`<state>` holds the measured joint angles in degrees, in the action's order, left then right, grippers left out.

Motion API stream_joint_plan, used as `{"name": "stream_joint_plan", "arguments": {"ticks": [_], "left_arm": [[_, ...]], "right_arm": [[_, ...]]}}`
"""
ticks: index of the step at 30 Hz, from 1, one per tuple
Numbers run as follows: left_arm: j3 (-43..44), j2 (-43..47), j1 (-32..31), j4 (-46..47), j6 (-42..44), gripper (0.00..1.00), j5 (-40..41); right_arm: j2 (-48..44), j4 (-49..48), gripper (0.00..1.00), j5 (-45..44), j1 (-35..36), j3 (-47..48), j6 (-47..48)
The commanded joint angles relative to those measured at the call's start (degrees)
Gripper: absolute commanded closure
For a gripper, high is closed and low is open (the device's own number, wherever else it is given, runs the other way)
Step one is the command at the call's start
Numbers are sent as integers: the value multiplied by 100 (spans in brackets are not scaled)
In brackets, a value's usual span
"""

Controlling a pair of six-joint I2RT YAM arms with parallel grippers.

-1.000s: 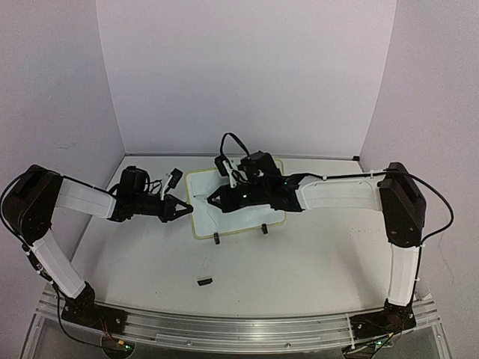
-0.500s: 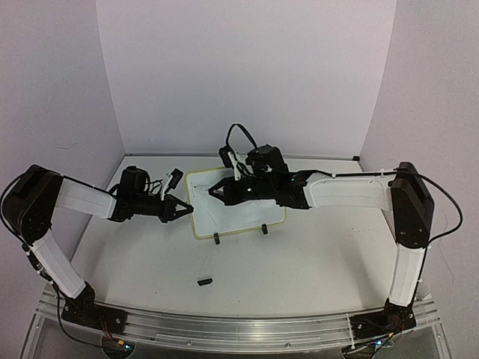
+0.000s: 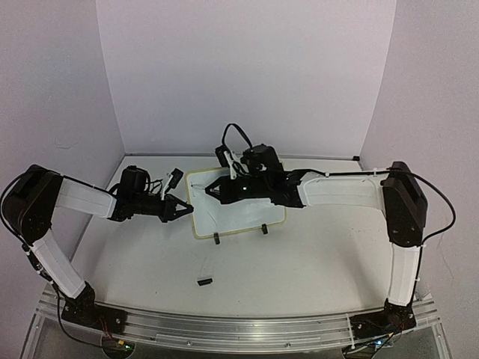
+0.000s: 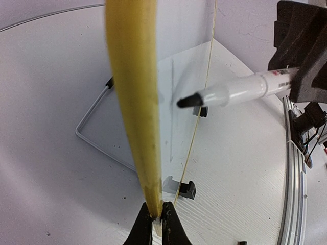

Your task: Write a sentence on the whiteboard

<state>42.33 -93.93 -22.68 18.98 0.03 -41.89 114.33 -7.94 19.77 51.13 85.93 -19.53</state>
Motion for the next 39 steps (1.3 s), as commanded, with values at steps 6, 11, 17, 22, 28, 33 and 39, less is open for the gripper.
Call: {"name": "stream_joint_plan", "arguments": {"ticks": [6, 11, 17, 22, 28, 33, 39], "left_arm": [[203, -60, 8, -167, 166, 100, 408], [189, -32, 8, -176, 177, 100, 443], [193, -32, 9, -190, 190, 100, 454], [194, -25, 9, -197, 199, 100, 459], [201, -35, 9, -214, 211, 100, 473], [208, -47, 9, -228, 214, 100, 480], [205, -35, 9, -233, 215, 100, 497]], "right_arm": [[92, 94, 100, -261, -10, 173, -8], [-41, 125, 100, -695, -11, 34, -33], [-266, 126, 100, -953, -10, -167, -7], [-356, 126, 100, -1078, -7, -270, 8], [-412, 95, 100, -957, -8, -299, 53], [-645, -167, 100, -491, -9, -458, 33], [-849, -322, 100, -379, -9, -487, -11]]}}
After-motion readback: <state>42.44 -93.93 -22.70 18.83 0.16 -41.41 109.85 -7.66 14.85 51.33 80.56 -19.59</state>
